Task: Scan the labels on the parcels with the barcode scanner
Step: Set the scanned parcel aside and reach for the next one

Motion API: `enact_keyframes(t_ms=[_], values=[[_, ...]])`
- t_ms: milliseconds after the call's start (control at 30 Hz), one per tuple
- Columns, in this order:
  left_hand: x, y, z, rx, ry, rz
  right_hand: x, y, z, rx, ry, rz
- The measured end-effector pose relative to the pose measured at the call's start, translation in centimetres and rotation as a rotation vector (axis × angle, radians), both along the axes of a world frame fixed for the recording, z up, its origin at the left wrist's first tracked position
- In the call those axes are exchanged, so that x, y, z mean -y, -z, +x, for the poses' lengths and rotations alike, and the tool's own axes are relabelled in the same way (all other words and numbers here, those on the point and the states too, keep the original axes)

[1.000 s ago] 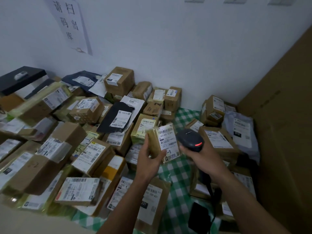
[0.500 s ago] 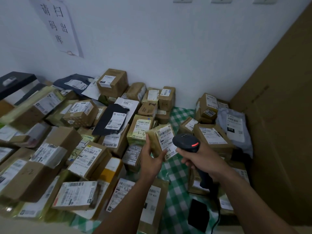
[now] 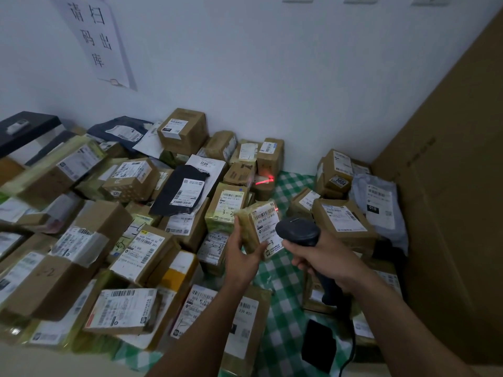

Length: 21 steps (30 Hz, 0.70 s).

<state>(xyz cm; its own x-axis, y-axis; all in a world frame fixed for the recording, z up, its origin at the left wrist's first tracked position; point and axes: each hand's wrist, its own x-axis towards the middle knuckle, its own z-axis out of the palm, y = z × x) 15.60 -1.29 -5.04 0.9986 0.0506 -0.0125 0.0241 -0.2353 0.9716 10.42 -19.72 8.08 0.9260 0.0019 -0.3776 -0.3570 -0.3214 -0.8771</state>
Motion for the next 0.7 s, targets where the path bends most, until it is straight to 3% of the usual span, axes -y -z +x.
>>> enact_keyframes(t_ms=[300,700], values=[[-5.2,-1.5,-3.8,-0.141,0.050,-0.031,-0.6,1.3,0.1,0.026,-0.051,0.044],[-12.6,-0.9,-10.8,-0.287,0.070,0.699,-7.4,5.4,-0.1,-0.105,-0.296,0.056]])
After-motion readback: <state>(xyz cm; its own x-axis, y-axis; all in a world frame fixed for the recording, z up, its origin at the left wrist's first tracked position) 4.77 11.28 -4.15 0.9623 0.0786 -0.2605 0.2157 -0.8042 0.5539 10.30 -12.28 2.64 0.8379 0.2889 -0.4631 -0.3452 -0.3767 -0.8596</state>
